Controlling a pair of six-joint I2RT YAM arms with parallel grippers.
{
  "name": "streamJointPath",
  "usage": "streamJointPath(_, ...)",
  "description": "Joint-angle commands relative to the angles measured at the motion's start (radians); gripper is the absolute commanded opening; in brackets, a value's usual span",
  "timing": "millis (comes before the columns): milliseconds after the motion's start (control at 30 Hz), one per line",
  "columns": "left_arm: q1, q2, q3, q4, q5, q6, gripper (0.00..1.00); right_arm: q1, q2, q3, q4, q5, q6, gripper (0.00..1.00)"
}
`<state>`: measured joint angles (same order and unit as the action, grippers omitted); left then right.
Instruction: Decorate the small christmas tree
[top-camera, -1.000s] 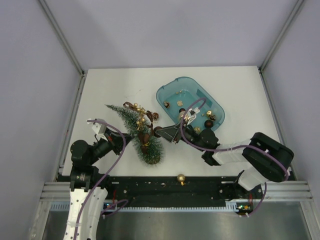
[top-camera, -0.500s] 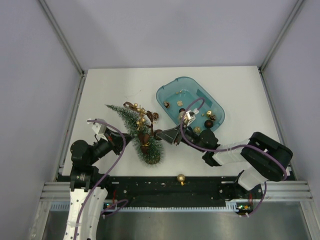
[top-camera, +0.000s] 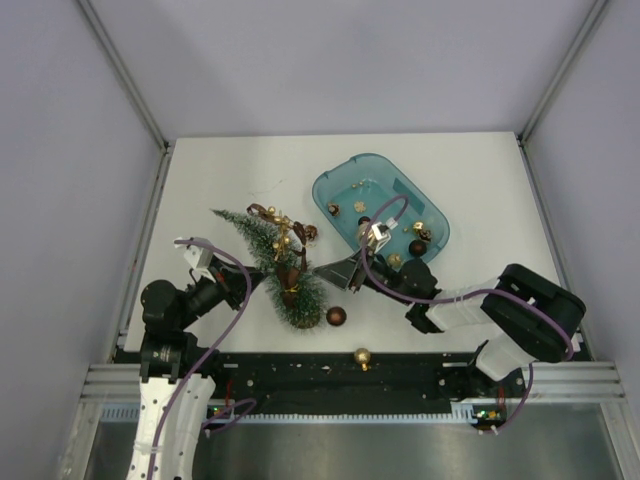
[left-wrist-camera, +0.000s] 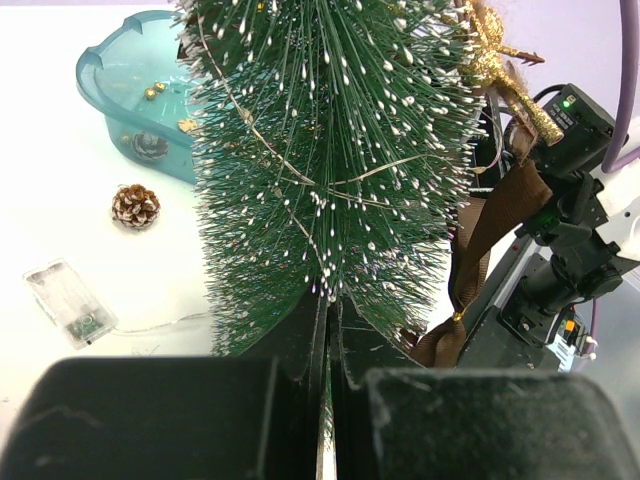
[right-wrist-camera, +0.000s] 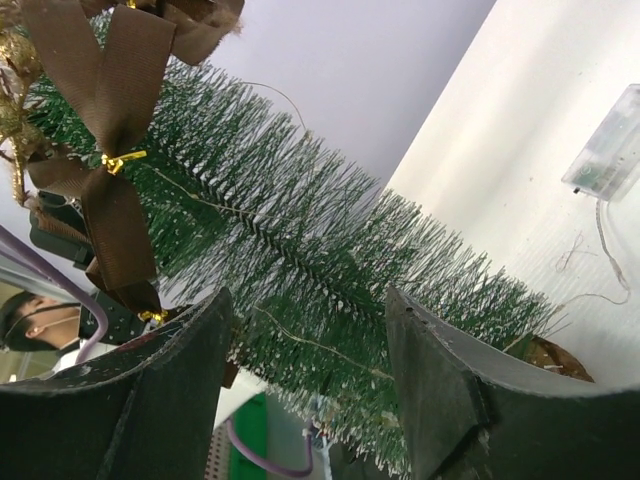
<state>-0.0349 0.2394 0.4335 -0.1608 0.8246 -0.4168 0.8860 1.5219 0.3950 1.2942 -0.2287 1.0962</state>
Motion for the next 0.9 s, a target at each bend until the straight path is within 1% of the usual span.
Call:
streamJointPath(0, -0.002, -0.04, 0.007, 0.023, 0.002, -0.002, 0.0, -0.012, 0.001, -0.002, 0.428, -0.011, 0.008, 0.62)
streamJointPath(200, -0.002, -0.04, 0.007, 0.021, 0.002, -0.002, 0.0, -0.021, -0.006, -0.016, 0.425, -0.008, 0.007, 0.61)
streamJointPath(267, -0.002, -0.038, 0.007, 0.021, 0.002, -0.002, 0.0, -0.045, -0.017, -0.034, 0.416, -0.006, 0.01, 0.59)
streamJointPath(333, -0.002, -0.04, 0.008, 0.018, 0.001, 0.0, 0.0, -0.079, -0.049, -0.053, 0.361, -0.008, 0.019, 0.56)
streamJointPath(367, -0.002, -0.038, 0.008, 0.017, -0.001, 0.001, 0.0, -0.093, -0.08, -0.062, 0.299, -0.009, 0.008, 0.54)
streamJointPath(400, -0.002, -0.038, 0.008, 0.015, -0.002, 0.003, 0.0, -0.102, -0.118, -0.059, 0.213, -0.009, -0.019, 0.54)
streamJointPath(433, -0.002, -0.04, 0.008, 0.015, -0.002, 0.003, 0.0, -0.107, -0.173, -0.042, 0.068, 0.0, -0.06, 0.54)
streamJointPath(500, -0.002, -0.04, 0.008, 0.017, -0.002, 0.003, 0.0, -0.105, -0.299, 0.046, -0.312, 0.044, -0.222, 0.54)
streamJointPath(533, -0.002, -0.038, 0.007, 0.017, -0.002, 0.003, 0.0, -0.105, -0.336, 0.112, -0.504, 0.078, -0.296, 0.55)
streamJointPath(567, -0.002, -0.037, 0.007, 0.017, -0.002, 0.003, 0.0, -0.105, -0.354, 0.166, -0.644, 0.133, -0.39, 0.56)
streamJointPath(633, -0.002, -0.037, 0.005, 0.018, -0.002, 0.003, 0.0, -0.108, -0.367, 0.284, -0.897, 0.251, -0.496, 0.59)
streamJointPath(767, -0.002, -0.04, 0.007, 0.015, -0.005, 0.004, 0.0, -0.133, -0.315, 0.46, -1.18, 0.418, -0.62, 0.6)
streamJointPath(867, -0.002, -0.04, 0.007, 0.014, -0.005, 0.004, 0.0, -0.165, -0.231, 0.588, -1.384, 0.517, -0.639, 0.6)
